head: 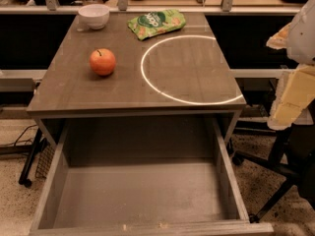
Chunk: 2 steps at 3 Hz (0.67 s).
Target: Place apple into top drawer
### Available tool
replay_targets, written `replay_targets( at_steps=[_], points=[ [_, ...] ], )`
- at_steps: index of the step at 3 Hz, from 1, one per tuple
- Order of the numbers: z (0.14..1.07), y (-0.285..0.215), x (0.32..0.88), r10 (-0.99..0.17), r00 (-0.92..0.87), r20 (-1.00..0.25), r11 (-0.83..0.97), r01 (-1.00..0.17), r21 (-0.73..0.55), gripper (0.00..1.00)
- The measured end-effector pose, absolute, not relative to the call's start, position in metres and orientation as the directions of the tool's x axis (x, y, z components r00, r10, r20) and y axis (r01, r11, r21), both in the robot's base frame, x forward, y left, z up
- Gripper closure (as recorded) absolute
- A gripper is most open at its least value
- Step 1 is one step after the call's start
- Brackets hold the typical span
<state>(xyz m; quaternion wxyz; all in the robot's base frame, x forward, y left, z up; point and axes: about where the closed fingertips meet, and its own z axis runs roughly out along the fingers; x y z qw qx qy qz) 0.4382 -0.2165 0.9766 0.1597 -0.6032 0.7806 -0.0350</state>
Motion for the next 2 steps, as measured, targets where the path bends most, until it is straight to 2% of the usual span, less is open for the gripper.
replay_targets(
  at_steps=[1, 2],
  points=[
    [0.977, -0.217, 0.438, -0.953, -0.221, -0.207, 0.27, -0.931, -0.247, 0.0],
    [0.961, -0.197, 0.465, -0.942, -0.198, -0.272, 0.263, -0.938, -0.227, 0.0]
  ],
)
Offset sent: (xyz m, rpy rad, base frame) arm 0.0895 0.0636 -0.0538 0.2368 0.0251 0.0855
